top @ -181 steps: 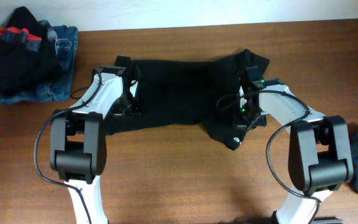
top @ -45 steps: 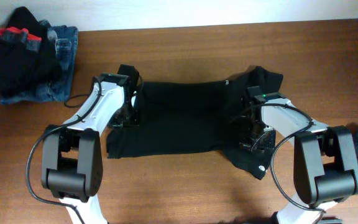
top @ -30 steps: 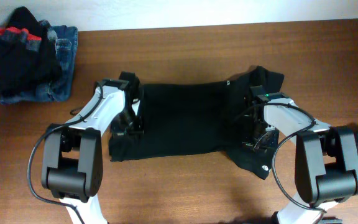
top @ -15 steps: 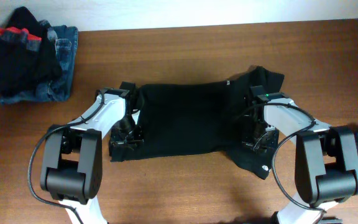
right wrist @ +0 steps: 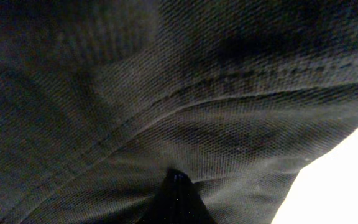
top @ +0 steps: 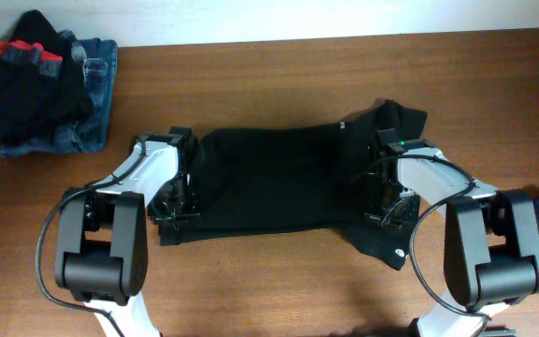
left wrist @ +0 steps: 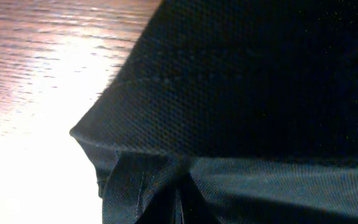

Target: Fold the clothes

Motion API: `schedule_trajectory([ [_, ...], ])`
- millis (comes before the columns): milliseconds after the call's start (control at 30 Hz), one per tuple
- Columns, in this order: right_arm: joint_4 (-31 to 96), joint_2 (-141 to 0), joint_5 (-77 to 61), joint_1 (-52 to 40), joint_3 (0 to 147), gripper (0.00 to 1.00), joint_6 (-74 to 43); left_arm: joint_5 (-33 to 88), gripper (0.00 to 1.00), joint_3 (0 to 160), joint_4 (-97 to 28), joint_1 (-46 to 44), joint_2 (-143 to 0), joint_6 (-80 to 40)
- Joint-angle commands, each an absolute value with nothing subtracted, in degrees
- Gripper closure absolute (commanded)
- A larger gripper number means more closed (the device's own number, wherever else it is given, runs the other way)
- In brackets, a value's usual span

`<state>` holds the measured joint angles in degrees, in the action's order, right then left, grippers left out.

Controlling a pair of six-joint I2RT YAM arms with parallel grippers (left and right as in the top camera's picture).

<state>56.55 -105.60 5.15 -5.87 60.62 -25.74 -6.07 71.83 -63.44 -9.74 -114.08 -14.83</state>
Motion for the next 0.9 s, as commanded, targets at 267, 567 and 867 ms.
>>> schedule_trajectory([
  [267,56.16,-107.2,9.76,-5.06,59.42,0.96,-26.68,-15.99,0.95,70.76,-65.63,-8.93,-114.39,-19.79],
  [567,56.14,-107.2,9.74,-5.06,59.42,0.91,-26.65,-16.32,0.95,74.02,-65.63,-9.08,-108.99,-21.02],
  [867,55.61,-107.2,9.69,-5.06,60.58,0.18,-26.61,-4.89,0.09,76.23,-56.82,-11.9,-96.84,-8.91],
])
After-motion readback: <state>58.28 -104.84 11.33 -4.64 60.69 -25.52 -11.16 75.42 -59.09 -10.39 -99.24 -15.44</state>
